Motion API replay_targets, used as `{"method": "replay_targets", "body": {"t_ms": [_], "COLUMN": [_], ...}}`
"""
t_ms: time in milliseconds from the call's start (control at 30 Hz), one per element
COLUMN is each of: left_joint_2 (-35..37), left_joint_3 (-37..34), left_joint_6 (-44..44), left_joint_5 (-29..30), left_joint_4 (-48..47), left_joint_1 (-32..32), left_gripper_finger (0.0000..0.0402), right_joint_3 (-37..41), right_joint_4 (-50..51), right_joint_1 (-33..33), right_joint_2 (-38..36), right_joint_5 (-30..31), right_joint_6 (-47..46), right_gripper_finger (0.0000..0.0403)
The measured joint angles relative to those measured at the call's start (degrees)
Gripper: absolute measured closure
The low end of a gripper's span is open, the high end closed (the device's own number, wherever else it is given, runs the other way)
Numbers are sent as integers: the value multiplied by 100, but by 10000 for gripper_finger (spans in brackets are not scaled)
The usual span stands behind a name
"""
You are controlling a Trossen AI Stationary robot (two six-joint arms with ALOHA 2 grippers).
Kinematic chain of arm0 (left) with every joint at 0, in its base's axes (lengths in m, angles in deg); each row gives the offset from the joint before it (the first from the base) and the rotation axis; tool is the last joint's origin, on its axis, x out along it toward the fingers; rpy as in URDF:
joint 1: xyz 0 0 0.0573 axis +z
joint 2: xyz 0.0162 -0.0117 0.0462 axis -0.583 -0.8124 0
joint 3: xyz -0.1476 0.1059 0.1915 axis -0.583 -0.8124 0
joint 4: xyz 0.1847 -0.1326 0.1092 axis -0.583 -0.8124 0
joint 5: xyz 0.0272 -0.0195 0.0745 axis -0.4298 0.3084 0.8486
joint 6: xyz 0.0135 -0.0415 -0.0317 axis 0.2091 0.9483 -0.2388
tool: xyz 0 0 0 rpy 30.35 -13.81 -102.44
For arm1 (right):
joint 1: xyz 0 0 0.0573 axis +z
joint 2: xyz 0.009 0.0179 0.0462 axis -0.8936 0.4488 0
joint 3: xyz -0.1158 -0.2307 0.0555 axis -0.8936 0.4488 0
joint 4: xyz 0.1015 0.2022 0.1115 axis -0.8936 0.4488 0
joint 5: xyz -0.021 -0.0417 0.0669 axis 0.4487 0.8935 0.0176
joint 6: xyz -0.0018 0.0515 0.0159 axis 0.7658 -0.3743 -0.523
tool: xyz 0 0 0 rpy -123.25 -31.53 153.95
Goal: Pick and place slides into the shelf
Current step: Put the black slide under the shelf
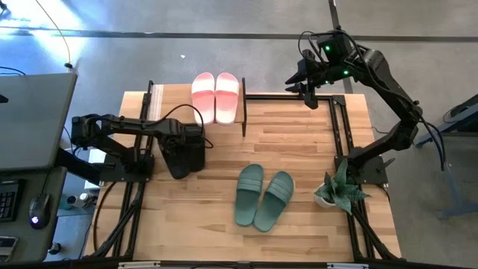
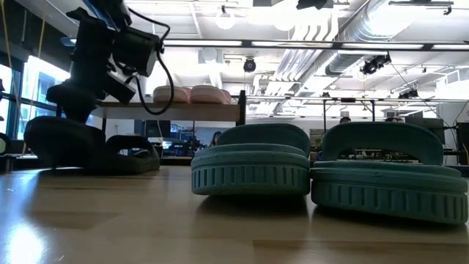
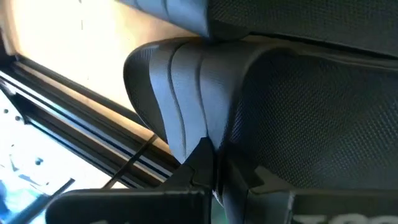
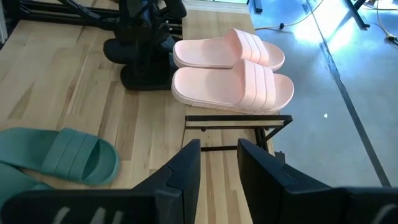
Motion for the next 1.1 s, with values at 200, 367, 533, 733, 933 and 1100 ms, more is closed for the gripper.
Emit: {"method": "replay_targets", "body": {"t_ms": [200, 367, 533, 733, 933, 1100], "left_joint_2": [0, 0, -2, -2, -2, -4], "left_joint_3": [-3, -5, -5, -5, -5, -3], "left_joint_6": [-206, -568, -924, -1365, -1384, -1205], "left_joint_5": [191, 309, 504, 766, 848, 854], "left_joint_4": [4, 99, 251, 273, 267, 160], "left_joint_1": [-58, -61, -61, -56, 44, 213], "left_gripper_finger": [401, 401, 401, 401, 401, 385], "right_joint_3": [0, 0, 0, 0, 0, 0], "right_joint_4": [0, 0, 0, -1, -4, 5], "right_joint_1": [1, -1, -1, -1, 12, 14], "right_joint_2": [0, 0, 0, 31, 110, 146], "right_joint_5": [2, 2, 2, 2, -6, 4], "right_joint_6": [0, 0, 0, -63, -107, -109], "right_gripper_finger": [306, 306, 306, 306, 306, 306]}}
